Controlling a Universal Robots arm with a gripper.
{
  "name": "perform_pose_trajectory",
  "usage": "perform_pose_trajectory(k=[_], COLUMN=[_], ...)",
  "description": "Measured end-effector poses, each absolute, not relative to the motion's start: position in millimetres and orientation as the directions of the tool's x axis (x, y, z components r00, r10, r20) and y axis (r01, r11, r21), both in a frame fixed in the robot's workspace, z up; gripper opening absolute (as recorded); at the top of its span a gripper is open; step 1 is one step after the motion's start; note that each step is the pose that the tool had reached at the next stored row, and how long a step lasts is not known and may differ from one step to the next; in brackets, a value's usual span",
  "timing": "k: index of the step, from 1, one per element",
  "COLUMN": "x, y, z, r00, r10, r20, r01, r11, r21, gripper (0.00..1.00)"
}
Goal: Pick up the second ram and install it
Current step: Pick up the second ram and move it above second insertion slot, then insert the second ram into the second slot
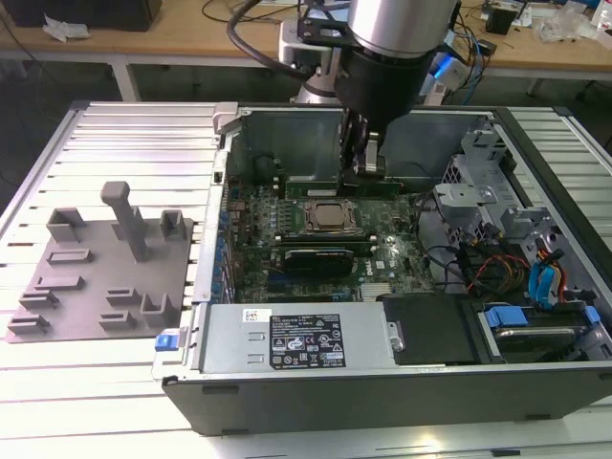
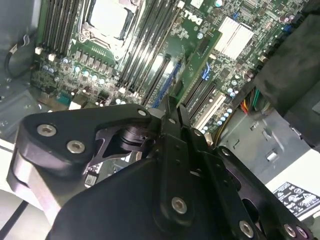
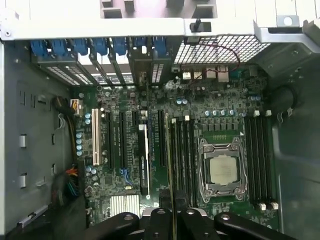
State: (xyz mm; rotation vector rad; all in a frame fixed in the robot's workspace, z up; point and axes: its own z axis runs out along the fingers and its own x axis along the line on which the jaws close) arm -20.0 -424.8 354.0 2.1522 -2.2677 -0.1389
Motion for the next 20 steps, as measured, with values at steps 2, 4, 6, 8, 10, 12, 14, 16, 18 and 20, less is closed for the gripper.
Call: perform_pose_trajectory(k=[2,4,6,8,10,12,14,16,18,20], x=[-19,-18,-16,-15,-15,-15,-15,-15,-15,-16], y=[-425,-425,-425,-425,-425,-425,-425,-425,-425,-425], z=[351,347,342,337,337,337,337,337,337,336], r00=[-0.054,-0.054,-0.054,-0.054,-0.054,-0.054,-0.054,-0.054,-0.054,-0.054], r10=[-0.997,-0.997,-0.997,-0.997,-0.997,-0.997,-0.997,-0.997,-0.997,-0.997], r20=[-0.052,-0.052,-0.052,-0.052,-0.052,-0.052,-0.052,-0.052,-0.052,-0.052], r01=[-0.996,-0.996,-0.996,-0.996,-0.996,-0.996,-0.996,-0.996,-0.996,-0.996], r11=[0.05,0.05,0.05,0.05,0.05,0.05,0.05,0.05,0.05,0.05], r21=[0.073,0.073,0.073,0.073,0.073,0.073,0.073,0.073,0.073,0.073], gripper=[0.11,0.11,0.11,0.11,0.11,0.11,0.11,0.11,0.11,0.11])
